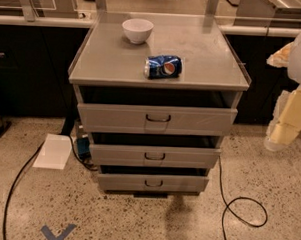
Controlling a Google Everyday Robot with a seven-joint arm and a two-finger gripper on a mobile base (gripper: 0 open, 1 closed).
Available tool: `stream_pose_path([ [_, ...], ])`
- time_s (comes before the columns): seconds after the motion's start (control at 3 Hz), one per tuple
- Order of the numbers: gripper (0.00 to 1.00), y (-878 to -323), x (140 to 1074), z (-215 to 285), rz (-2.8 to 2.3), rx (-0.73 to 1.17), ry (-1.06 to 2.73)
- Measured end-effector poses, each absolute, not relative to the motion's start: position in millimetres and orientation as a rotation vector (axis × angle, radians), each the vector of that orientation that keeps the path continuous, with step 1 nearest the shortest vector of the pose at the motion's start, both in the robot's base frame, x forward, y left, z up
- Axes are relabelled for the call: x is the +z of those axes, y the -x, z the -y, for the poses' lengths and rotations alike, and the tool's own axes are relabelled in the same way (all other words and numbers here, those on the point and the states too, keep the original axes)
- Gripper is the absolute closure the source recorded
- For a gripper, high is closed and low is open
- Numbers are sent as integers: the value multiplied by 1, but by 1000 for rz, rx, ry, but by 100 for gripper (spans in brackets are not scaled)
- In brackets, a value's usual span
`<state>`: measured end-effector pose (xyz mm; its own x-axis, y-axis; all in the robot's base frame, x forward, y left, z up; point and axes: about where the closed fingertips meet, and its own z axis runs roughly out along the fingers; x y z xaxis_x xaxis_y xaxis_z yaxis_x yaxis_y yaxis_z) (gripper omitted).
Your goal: Open bottom drawer
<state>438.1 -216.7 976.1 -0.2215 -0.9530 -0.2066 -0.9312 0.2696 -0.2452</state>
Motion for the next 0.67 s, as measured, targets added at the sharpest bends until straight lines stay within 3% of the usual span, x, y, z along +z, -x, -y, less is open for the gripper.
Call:
stream_pose_path([
  [0.67,0,-441,964,214,-2205,-66,1737],
])
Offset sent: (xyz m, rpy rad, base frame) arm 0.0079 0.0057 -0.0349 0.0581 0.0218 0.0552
